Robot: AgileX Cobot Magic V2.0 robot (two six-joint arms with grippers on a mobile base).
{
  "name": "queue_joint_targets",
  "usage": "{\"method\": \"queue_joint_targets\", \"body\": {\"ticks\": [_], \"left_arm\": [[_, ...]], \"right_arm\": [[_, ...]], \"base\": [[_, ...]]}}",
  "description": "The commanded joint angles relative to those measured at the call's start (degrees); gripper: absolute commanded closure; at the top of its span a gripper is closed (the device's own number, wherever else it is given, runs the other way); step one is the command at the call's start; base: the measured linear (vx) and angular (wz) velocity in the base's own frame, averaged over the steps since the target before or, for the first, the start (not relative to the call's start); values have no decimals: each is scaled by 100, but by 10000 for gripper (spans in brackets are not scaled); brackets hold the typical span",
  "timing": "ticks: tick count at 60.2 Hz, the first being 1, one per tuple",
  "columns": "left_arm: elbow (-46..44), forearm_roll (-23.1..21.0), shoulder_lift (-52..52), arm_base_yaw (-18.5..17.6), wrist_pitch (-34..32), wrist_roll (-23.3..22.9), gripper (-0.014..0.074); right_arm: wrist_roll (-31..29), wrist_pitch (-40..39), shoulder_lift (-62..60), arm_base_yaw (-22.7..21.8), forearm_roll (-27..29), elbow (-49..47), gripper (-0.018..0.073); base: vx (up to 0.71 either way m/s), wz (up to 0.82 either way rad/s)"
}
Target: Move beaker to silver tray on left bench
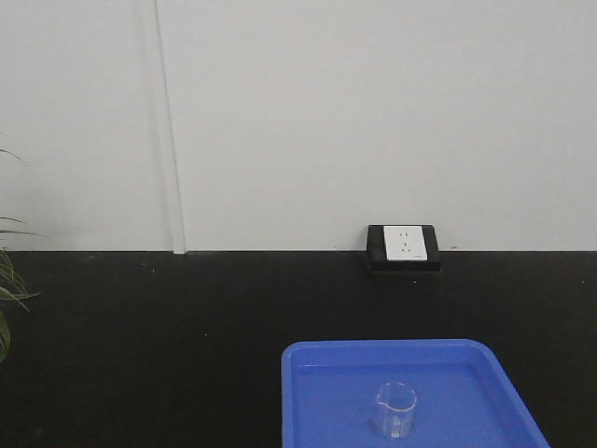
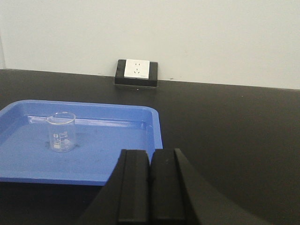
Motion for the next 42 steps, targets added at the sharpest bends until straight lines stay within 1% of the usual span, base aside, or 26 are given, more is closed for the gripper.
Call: {"method": "queue_joint_targets", "body": {"ticks": [1, 17, 23, 28, 35, 42], "left_arm": [[120, -43, -42, -31, -466, -3, 595], [120, -43, -42, -31, -466, -3, 595], [120, -43, -42, -31, -466, -3, 595], [120, -43, -42, -31, -466, -3, 595], [120, -43, -42, -31, -466, -3, 595], [120, -43, -42, -31, -466, -3, 595]], "right_arm": [[5, -476, -62, -32, -18, 21, 571], [5, -561, -62, -32, -18, 21, 571], [5, -788, -62, -32, -18, 21, 571], [5, -1300, -62, -32, -18, 21, 571], [59, -1795, -62, -32, -5, -11, 571], [281, -1672, 10, -25, 2, -349, 571]], "base": [[0, 0], [0, 0], [0, 0], [0, 0], [0, 0], [0, 0]]}}
